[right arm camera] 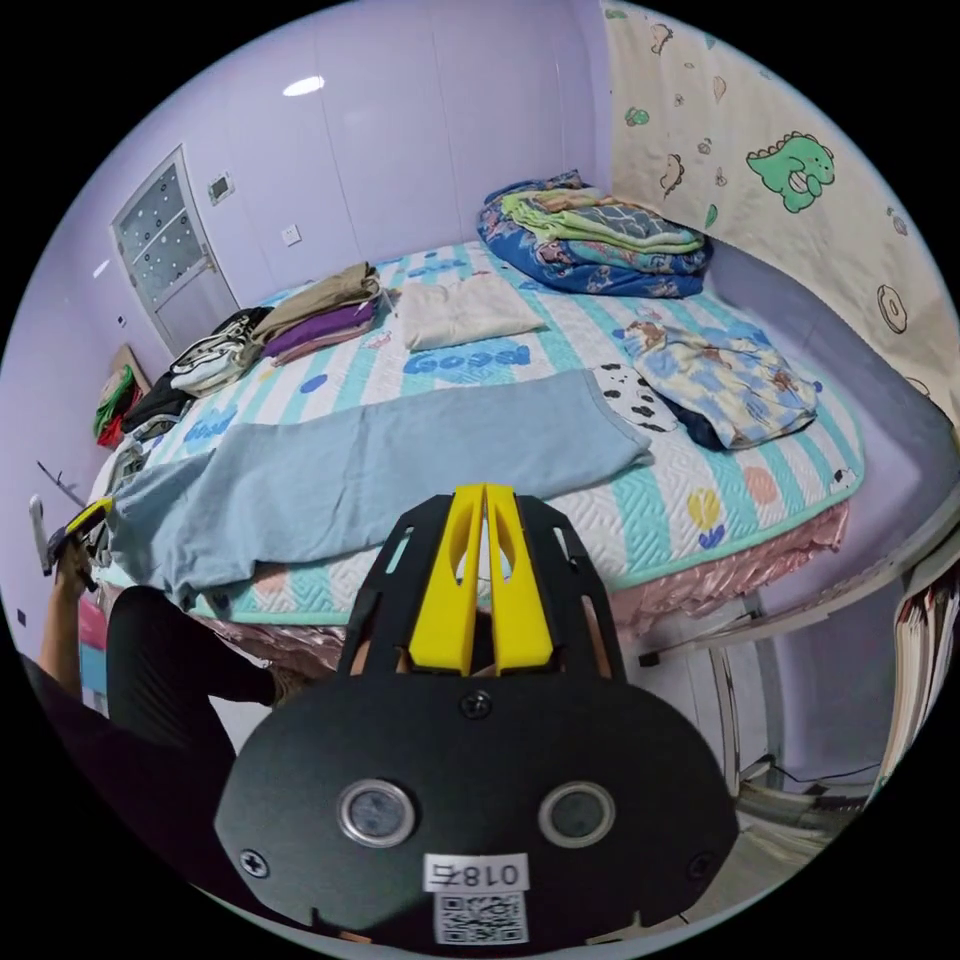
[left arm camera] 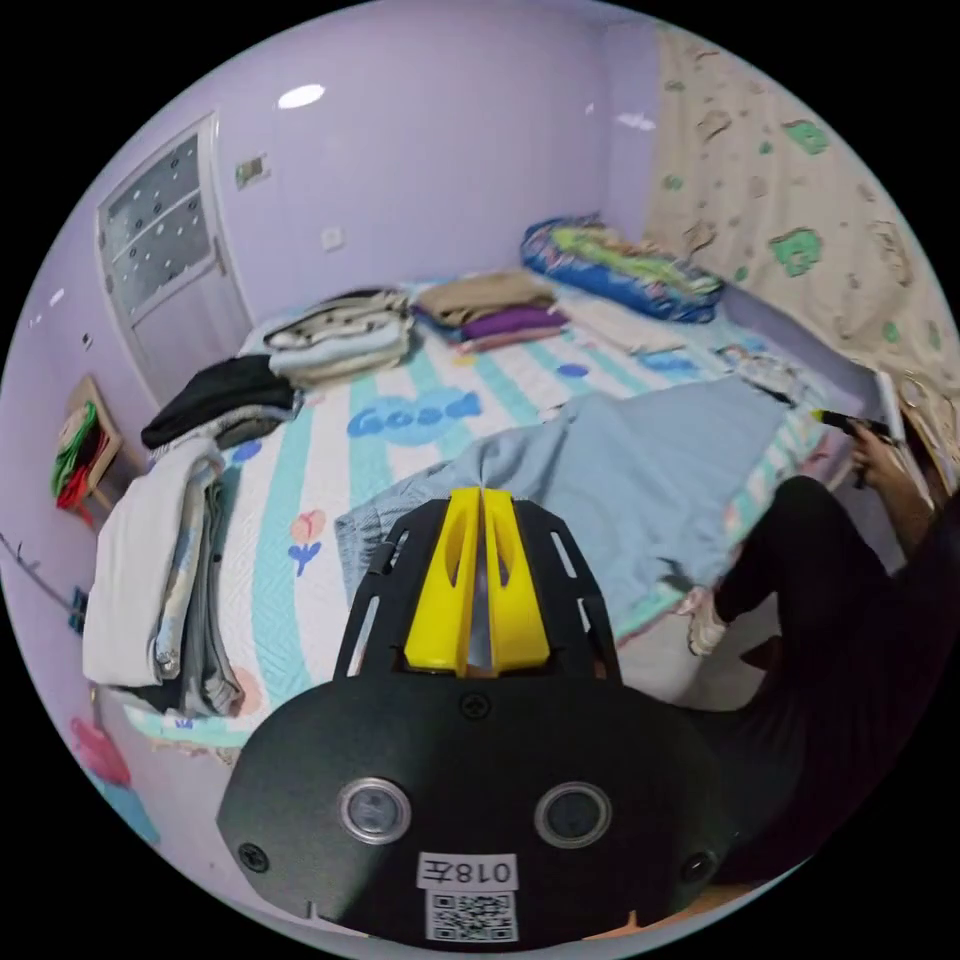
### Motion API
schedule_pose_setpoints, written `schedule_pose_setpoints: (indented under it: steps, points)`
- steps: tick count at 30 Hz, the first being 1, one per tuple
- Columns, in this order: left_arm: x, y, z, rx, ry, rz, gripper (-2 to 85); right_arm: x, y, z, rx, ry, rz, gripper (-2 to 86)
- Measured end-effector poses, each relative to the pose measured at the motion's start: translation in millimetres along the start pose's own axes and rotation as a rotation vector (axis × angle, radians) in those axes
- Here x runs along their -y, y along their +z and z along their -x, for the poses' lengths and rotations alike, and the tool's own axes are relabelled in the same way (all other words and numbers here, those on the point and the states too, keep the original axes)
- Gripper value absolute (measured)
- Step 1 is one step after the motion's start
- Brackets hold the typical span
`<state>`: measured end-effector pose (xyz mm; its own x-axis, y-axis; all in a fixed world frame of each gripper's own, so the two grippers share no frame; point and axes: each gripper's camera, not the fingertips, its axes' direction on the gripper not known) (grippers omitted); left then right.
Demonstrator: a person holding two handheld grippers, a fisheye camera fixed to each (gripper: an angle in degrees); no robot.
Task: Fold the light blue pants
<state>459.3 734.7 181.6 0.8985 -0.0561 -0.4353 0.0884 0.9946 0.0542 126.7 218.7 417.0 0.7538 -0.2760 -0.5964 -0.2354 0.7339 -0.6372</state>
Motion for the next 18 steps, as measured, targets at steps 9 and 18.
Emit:
schedule_pose_setpoints:
  steps: [9,18]
  points:
    - [-154.6,-107.7,-23.5,-0.207,0.151,0.088,-1.0,25.5,-6.5,-9.5,0.150,-0.033,-0.029,0.8]
    - [-315.4,-93.3,72.8,-0.315,-0.423,0.017,-0.7,42.2,13.2,-72.5,0.316,0.218,0.086,6.7]
